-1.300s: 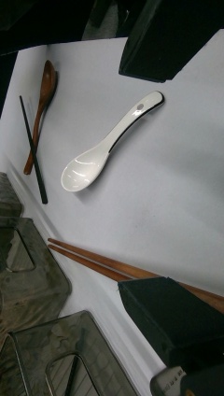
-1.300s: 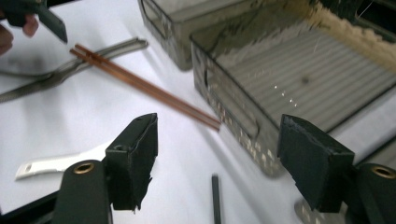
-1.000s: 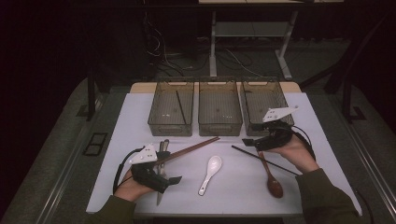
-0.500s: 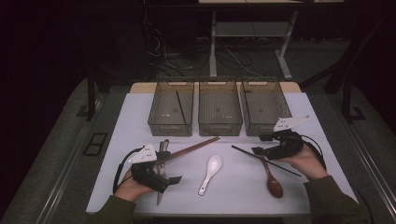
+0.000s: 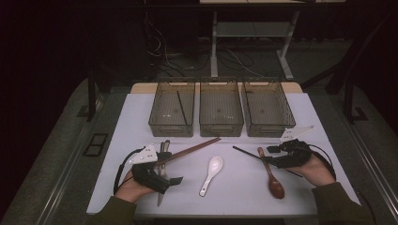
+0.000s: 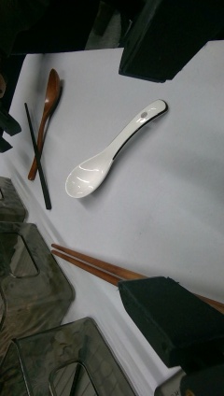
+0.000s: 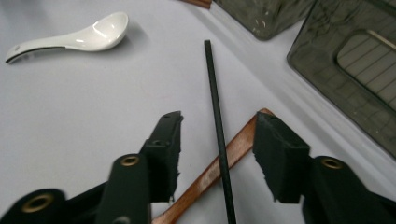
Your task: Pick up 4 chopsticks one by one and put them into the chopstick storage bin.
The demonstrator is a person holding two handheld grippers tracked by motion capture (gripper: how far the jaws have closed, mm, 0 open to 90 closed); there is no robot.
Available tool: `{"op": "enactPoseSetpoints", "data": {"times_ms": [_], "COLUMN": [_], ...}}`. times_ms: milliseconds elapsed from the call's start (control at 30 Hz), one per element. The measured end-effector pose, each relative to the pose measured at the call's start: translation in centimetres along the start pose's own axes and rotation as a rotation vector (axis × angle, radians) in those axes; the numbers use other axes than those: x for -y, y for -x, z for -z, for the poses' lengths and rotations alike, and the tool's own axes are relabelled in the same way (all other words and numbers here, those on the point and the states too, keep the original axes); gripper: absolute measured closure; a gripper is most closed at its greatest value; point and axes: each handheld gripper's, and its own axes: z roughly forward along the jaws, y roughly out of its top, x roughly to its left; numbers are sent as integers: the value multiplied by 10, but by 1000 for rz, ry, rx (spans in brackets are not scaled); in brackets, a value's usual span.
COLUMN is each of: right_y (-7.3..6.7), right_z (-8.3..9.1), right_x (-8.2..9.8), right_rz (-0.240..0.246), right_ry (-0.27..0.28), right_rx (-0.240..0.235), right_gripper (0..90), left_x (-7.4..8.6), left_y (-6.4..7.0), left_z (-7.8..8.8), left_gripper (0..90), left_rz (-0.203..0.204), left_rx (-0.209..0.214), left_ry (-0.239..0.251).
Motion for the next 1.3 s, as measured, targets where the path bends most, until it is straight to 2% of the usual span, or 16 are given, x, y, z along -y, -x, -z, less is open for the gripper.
{"op": "enactPoseSetpoints", "data": {"times_ms": [233, 400, 667, 1300], "right_y": [2, 5, 8, 8], "right_z": [-6, -18, -27, -39], "right_x": [1, 1, 1, 2], "right_rz": [0, 6, 11, 26], "right_ry": [-6, -28, -37, -69], "right_rx": [-2, -4, -9, -22], "right_gripper": [610, 663, 739, 797], "left_x": [0, 0, 0, 0], "left_y": [0, 0, 0, 0], "left_z": [0, -1, -1, -1], "left_gripper": [0, 0, 0, 0], "left_rz": [0, -2, -4, -8], "left_rx": [-1, 0, 0, 4], "left_ry": [-2, -4, -8, -9]}}
